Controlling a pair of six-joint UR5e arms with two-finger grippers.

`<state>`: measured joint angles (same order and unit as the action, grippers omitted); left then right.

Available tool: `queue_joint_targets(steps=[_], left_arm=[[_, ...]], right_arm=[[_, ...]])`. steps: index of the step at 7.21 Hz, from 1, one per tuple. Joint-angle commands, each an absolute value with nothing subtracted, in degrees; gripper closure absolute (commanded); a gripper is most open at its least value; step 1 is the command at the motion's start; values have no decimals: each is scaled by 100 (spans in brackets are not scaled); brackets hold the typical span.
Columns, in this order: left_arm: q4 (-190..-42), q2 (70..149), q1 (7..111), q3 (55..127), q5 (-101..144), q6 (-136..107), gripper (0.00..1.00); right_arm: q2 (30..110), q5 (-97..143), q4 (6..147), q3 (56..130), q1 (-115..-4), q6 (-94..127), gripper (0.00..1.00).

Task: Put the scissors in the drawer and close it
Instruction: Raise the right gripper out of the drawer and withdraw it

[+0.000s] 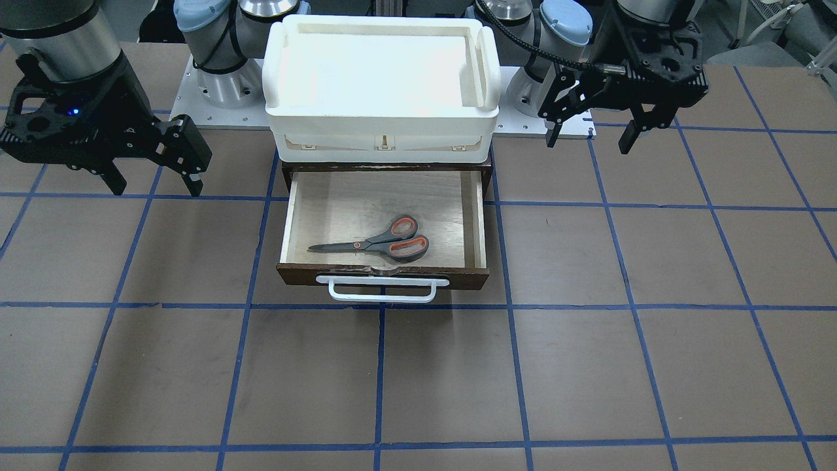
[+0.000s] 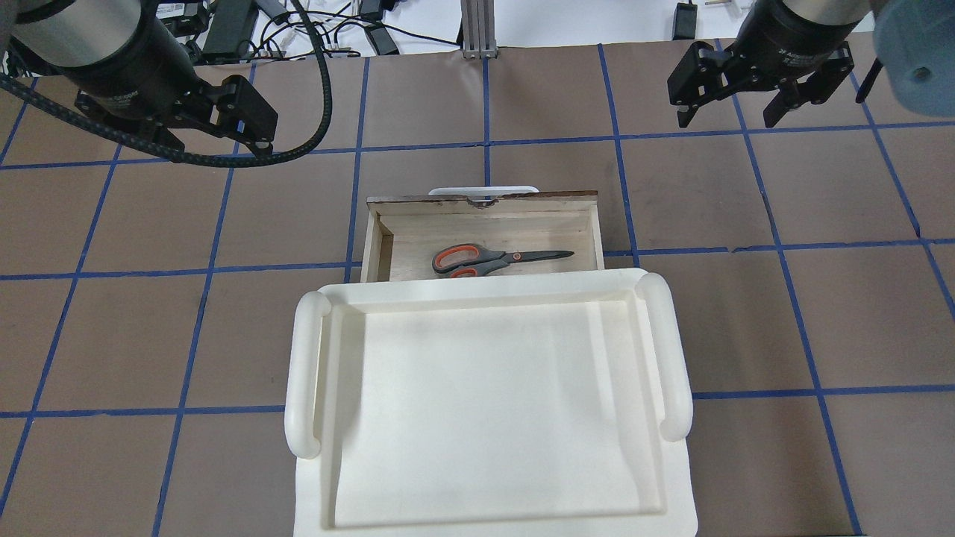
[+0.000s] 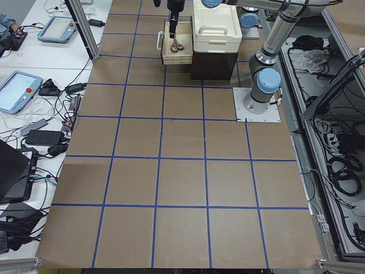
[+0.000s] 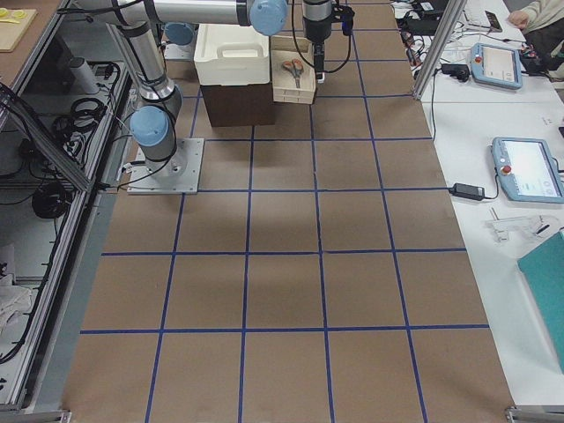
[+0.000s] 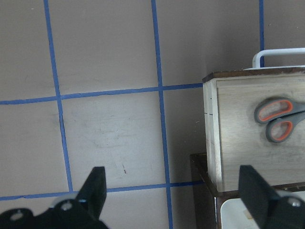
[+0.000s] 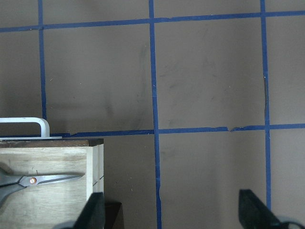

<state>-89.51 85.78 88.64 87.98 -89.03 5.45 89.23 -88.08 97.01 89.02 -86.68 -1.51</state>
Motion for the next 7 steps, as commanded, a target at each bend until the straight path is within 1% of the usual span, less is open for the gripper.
queue_joint_targets(steps=[1,7], left_arm=[[-8947,8578,8859,8798,-8903,545,0],[-8921,8630,8877,8807,-8895,545,0]], right_arm=[[8938,-8886,9686,8965,-8692,-176,0],[8938,-8877,9677,8982,-8684,-229,0]])
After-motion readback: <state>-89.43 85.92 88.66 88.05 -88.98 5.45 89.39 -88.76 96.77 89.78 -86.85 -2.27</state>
